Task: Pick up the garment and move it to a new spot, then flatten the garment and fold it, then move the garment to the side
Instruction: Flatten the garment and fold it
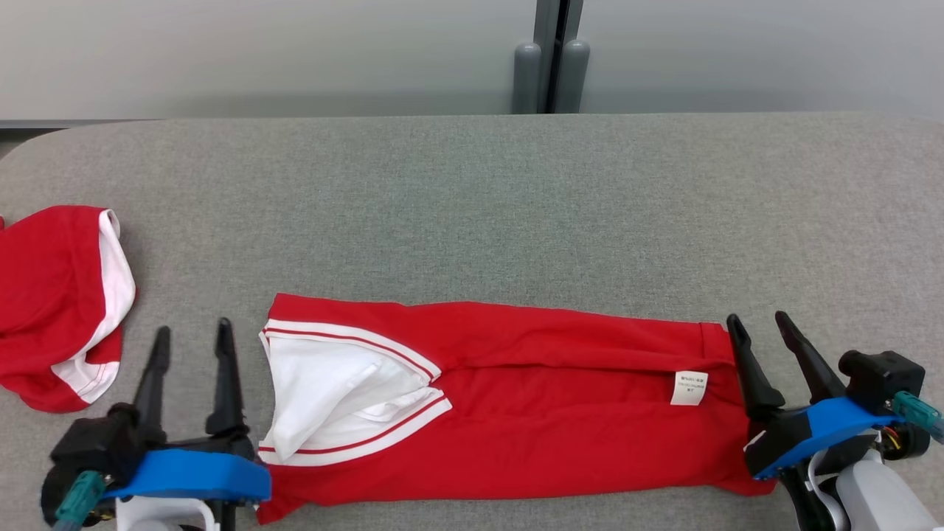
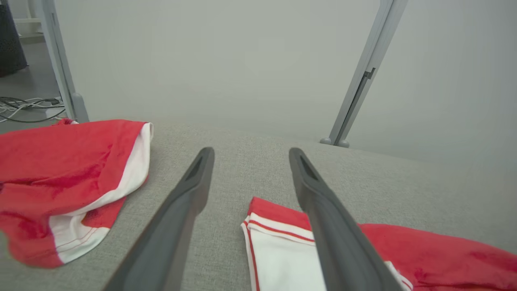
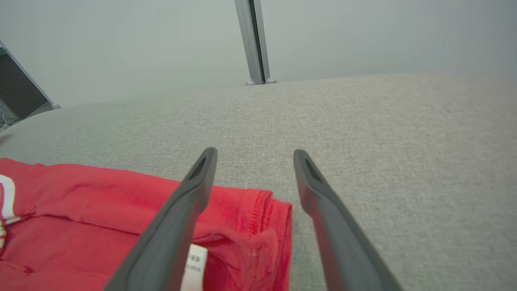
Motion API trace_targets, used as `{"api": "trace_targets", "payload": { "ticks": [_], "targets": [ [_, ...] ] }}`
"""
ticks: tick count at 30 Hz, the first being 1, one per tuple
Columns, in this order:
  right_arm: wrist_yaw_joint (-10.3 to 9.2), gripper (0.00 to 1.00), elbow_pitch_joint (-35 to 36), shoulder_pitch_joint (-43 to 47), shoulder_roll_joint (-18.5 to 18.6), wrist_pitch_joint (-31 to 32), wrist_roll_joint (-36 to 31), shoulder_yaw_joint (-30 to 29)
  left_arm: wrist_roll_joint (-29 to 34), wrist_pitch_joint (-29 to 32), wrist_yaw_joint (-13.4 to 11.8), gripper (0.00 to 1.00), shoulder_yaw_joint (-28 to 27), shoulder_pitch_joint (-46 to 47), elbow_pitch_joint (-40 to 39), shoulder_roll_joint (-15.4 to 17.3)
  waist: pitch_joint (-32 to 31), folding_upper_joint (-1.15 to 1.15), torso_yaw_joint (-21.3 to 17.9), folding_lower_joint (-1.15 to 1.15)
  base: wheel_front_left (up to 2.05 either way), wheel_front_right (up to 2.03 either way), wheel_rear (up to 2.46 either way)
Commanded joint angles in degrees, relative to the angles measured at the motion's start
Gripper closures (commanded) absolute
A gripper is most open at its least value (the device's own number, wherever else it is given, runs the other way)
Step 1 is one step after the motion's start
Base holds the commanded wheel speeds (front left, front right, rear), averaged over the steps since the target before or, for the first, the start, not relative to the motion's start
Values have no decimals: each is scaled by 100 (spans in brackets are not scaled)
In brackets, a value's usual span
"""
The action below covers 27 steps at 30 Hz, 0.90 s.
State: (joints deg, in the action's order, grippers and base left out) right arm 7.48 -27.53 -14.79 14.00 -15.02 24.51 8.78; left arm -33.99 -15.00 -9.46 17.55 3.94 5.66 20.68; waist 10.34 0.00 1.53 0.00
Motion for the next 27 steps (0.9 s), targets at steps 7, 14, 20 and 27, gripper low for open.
{"api": "trace_targets", "payload": {
  "ticks": [7, 14, 20, 27],
  "targets": [
    [3, 0, -533, -109, -107, 249, -245, -216, 1329, -26, 417, 0, -1497, -425, -282, -999, 8, 0, 83, 0, 0, 0, 0],
    [3, 0, -992, -1, -344, 369, -343, -305, 2262, -26, 880, 0, -2152, -616, -44, -1462, 46, 0, 83, 0, 0, 0, 0],
    [3, 0, -1360, 102, -554, 434, -381, -233, 2811, -26, 1046, 0, -2278, -578, 194, -1575, 43, 0, 85, 0, 0, 0, 0],
    [9, 100, -1335, 123, -668, 279, -169, -66, 3023, -26, 1094, 0, -2476, -589, 365, -1646, -57, 0, 41, 0, 0, 0, 0]
  ]
}}
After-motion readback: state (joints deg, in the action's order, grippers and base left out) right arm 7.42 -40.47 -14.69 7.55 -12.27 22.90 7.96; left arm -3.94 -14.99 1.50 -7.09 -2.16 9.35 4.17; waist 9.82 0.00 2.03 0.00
